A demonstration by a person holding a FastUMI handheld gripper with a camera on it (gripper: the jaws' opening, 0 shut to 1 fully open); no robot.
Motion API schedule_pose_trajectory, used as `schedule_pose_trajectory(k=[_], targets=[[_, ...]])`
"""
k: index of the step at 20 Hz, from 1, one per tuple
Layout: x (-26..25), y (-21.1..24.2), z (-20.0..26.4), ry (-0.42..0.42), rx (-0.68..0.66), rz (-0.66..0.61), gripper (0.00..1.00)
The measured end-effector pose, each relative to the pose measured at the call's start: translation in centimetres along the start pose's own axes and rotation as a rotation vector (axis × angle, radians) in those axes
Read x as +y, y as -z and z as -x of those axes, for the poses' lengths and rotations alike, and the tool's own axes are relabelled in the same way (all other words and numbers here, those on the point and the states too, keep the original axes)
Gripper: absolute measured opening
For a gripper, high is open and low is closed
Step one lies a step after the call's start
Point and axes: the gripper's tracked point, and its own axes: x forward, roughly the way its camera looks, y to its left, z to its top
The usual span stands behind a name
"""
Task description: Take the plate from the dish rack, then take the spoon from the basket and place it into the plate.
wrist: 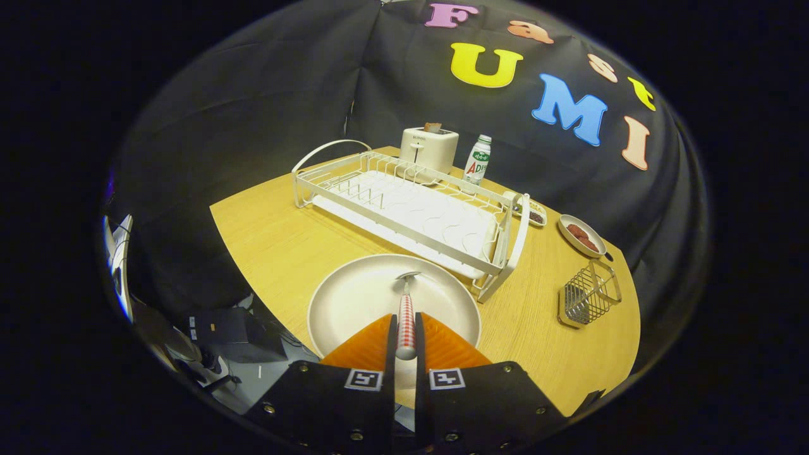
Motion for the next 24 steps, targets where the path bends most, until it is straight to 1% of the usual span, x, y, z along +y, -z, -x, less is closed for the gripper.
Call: schedule_pose_trajectory(k=[6,9,10,13,16,19,24], targets=[[-0.9,0.7,0.1,0.019,0.021,-0.025,0.13],[-1.3,0.1,0.1,0.03,0.008,-0.027,0.14],[-1.6,-0.1,0.2,0.041,0.003,-0.027,0.18],[-2.1,-1.0,0.3,0.058,-0.012,-0.036,0.2],[-2.9,-2.0,0.6,0.083,-0.031,-0.042,0.2],[-4.4,-4.0,1.6,0.128,-0.075,-0.062,0.19],[-8.8,-9.9,4.3,0.245,-0.201,-0.114,0.19]])
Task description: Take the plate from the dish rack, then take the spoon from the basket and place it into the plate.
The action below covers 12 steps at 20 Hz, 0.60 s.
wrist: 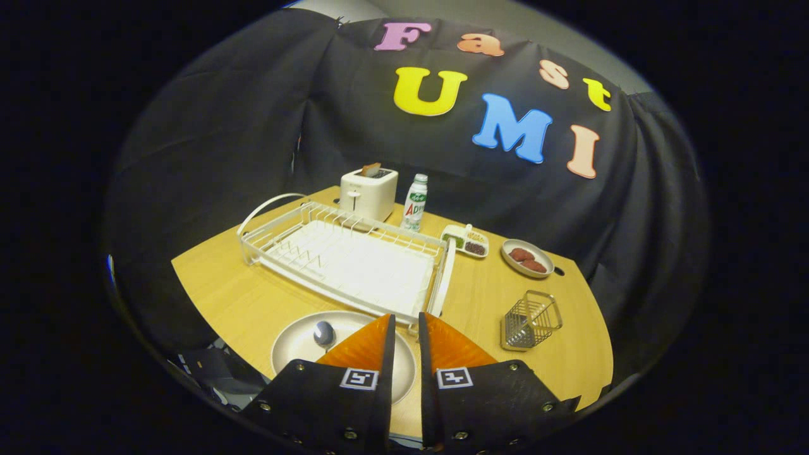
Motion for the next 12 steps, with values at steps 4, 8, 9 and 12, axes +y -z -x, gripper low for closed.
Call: schedule_pose_trajectory(k=[4,8,9,12], targets=[[-3.7,-5.9,0.4,0.085,-0.118,-0.041,0.2],[-6.7,-10.4,0.6,0.163,-0.204,-0.088,0.2],[-7.4,-11.3,0.7,0.176,-0.222,-0.102,0.19],[-9.2,-13.1,0.6,0.217,-0.263,-0.165,0.68]])
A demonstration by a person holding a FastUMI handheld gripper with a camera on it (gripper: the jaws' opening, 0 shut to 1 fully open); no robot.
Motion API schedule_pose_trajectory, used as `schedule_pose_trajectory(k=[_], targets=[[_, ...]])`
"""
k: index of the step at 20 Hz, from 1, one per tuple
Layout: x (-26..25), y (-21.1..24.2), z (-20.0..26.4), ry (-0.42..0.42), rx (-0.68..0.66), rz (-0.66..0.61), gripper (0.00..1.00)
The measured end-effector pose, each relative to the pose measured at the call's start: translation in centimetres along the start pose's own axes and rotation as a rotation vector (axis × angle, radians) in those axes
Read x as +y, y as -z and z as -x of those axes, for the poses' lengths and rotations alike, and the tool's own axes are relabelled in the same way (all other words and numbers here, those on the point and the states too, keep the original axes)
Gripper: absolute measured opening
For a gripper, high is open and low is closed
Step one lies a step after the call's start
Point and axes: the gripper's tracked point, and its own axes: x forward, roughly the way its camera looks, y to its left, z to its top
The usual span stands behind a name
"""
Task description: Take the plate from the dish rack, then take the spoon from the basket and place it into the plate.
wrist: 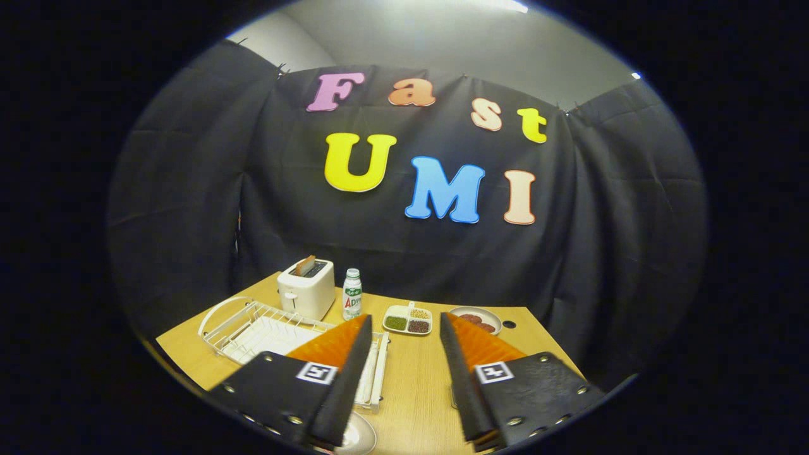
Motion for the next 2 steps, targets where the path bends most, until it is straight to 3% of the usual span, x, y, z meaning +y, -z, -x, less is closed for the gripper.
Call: schedule_pose_trajectory(k=[1,2], targets=[[-0.26,-0.46,-0.17,0.009,-0.009,-0.018,0.92],[-0.74,-0.81,-0.24,0.018,-0.017,-0.028,0.97]])
